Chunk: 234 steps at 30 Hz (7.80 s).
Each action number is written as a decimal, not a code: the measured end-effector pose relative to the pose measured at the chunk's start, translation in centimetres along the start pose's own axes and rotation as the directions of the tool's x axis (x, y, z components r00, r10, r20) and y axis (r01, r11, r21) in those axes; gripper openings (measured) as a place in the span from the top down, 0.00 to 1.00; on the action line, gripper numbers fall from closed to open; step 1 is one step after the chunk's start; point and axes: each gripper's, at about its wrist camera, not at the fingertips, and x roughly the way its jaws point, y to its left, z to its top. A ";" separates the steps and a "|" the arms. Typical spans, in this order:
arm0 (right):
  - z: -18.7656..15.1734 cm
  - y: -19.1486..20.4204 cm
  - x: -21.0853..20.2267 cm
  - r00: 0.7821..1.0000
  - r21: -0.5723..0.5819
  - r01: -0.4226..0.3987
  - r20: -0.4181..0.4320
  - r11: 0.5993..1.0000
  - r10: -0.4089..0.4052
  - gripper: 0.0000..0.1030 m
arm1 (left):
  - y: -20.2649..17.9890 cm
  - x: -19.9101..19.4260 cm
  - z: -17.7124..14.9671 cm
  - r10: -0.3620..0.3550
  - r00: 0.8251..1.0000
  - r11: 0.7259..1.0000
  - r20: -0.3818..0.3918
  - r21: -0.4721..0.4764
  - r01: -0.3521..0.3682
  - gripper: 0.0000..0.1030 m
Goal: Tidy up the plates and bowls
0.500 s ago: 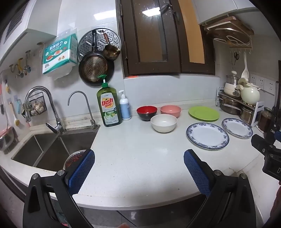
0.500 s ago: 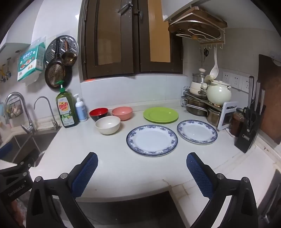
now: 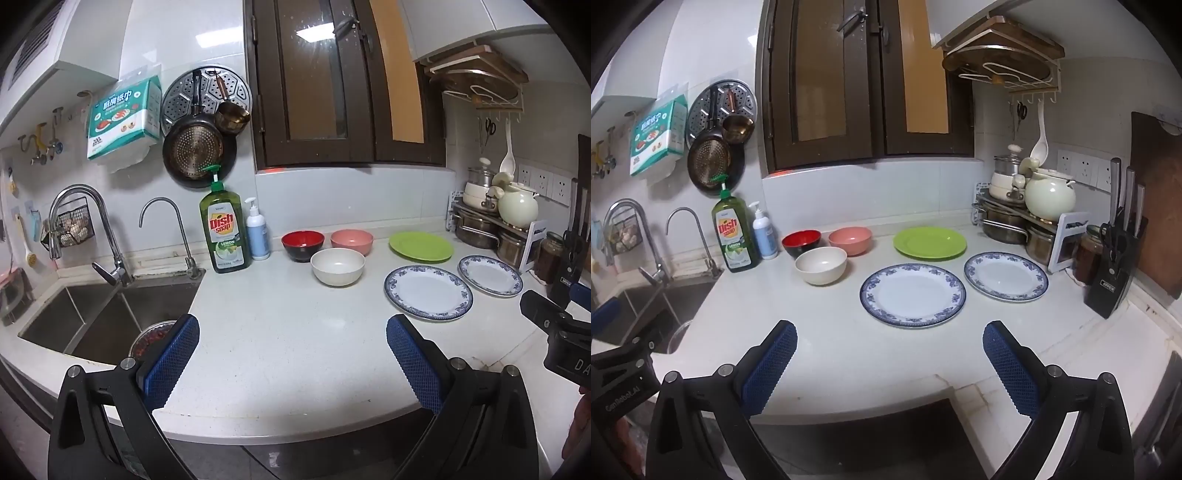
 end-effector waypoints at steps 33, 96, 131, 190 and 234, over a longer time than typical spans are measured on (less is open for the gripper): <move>0.5 0.4 -2.0 0.999 -0.003 -0.019 0.039 1.000 0.019 0.01 | 0.4 -1.5 0.2 -0.009 0.998 1.000 0.060 0.007 0.009 0.00; 4.3 -3.5 8.0 0.999 0.048 0.043 -0.002 0.998 -0.043 0.01 | -5.6 9.5 4.2 -0.080 0.997 0.996 0.009 0.048 0.080 0.00; 3.9 -13.1 32.0 0.885 0.126 0.176 -0.455 0.976 -0.101 0.17 | -18.7 35.4 3.9 -0.153 0.887 0.952 -0.436 0.175 0.250 0.15; 3.6 -12.5 35.2 0.822 0.163 0.108 -0.569 0.981 0.004 0.69 | -18.8 38.7 3.3 -0.202 0.801 0.961 -0.564 0.043 0.273 0.68; 1.8 14.0 29.1 0.766 -0.039 -0.318 -0.599 0.947 0.232 0.69 | 8.3 26.9 -1.7 0.078 0.834 0.979 -0.547 -0.114 -0.166 0.69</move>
